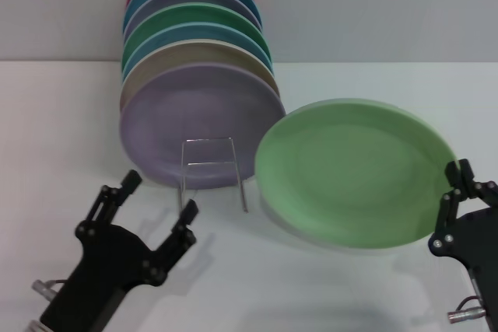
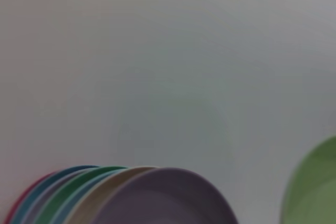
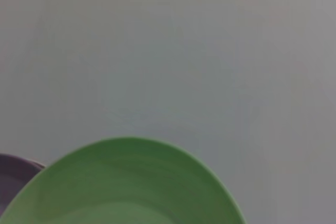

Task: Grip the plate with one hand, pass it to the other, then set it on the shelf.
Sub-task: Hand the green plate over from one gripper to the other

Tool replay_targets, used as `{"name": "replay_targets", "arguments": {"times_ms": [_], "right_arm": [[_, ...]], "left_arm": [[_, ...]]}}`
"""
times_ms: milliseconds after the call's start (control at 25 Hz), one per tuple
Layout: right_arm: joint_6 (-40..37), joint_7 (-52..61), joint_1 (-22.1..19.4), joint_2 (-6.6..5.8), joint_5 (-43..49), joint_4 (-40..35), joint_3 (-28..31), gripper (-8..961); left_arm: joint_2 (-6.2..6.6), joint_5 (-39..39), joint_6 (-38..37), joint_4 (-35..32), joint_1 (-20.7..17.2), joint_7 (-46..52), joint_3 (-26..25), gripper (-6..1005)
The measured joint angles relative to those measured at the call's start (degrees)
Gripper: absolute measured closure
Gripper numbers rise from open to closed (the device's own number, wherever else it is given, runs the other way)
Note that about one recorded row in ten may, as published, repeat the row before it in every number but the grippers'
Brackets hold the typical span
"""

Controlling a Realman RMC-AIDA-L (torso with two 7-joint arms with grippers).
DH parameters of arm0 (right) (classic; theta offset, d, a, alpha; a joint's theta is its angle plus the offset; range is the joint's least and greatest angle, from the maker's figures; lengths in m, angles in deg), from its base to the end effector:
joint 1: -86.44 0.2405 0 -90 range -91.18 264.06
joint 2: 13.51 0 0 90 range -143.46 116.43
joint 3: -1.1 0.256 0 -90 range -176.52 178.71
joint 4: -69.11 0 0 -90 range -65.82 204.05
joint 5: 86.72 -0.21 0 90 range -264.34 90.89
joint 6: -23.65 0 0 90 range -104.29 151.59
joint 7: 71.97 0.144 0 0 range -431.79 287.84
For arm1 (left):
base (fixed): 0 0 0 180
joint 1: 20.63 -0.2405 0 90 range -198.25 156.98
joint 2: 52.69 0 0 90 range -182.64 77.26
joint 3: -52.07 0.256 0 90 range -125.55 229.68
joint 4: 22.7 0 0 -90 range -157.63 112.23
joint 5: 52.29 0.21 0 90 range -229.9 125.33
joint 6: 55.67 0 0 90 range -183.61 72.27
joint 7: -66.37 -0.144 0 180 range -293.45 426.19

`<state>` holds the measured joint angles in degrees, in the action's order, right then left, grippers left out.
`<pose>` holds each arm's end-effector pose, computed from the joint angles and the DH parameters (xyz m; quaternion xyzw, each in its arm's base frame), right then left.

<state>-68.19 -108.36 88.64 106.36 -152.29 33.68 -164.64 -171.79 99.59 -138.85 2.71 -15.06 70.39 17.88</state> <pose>0.2657 0.1786 -0.0660 -0.6838 0.0529 0.2780 0.6726 -0.2707 0.2017 -0.0771 -0.7785 -0.1340 -0.4159 0.4505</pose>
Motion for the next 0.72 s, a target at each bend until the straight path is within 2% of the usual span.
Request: {"name": "replay_targets", "arguments": {"times_ms": [160,720], "right_arm": [[0.28,-0.82,0.06,0.00,0.97,-0.22,-0.02,935],[1.12,-9.00,-0.31,0.00,2.28,-2.73,-0.03,935]], "left_arm": [[0.15,0.33,3.64,2.21,0.10,-1.98,1.06,155],[0.35,0.23,7.88,5.68,0.48,-2.09,2.14,155]]}}
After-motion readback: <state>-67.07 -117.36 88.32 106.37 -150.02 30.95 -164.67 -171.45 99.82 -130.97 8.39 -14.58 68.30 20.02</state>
